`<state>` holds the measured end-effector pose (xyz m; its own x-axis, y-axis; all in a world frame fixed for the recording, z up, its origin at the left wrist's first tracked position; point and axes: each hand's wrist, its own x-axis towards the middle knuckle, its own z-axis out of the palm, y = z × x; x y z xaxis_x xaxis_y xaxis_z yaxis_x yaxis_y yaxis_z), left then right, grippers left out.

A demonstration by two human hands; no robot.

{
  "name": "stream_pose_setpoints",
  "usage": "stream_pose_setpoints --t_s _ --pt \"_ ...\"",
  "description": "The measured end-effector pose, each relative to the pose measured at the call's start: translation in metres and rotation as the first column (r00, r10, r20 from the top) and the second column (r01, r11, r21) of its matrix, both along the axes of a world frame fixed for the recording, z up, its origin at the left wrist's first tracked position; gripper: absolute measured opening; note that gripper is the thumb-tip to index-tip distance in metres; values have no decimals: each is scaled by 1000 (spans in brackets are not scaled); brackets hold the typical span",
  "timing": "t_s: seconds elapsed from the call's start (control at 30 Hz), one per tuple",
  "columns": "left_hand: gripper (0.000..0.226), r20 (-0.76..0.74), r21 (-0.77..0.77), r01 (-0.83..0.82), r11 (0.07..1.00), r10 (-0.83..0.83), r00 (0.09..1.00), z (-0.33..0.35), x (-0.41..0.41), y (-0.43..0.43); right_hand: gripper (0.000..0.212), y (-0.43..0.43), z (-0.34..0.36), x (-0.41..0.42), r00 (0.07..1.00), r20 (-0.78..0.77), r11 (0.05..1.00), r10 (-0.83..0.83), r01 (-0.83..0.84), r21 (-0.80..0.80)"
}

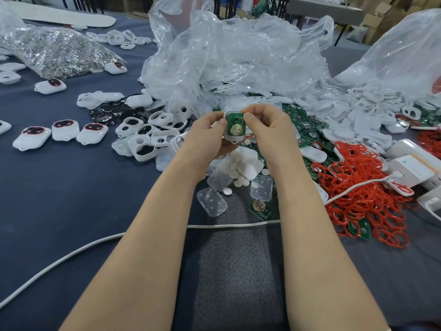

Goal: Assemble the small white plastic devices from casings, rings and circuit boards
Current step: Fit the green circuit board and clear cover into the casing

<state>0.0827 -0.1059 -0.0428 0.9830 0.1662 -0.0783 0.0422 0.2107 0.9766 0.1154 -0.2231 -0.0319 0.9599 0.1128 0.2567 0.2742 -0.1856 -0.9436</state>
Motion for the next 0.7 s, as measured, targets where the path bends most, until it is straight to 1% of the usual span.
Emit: stream_pose_setpoints --t_s 0.17,0.33,0.47,0.63,0.7 --pt "21 0 -26 -4 1000 4 1000 0 0 0 24 1 0 -2 1000 17 1000 -8 8 -7" --pt "20 4 -50 0 999 1 1000 1 -1 0 21 1 1 -2 999 27 999 -34 34 -7" --pt "21 6 -36 2 999 -1 1000 0 0 0 26 1 1 -3 998 50 998 -30 32 -50" --pt "21 6 -22 1 1000 -1 1000 0 0 0 21 1 1 -3 998 53 998 -34 37 -54" --pt "21 7 -11 4 1000 -3 1000 0 0 0 23 0 1 -3 998 55 998 -29 32 -61"
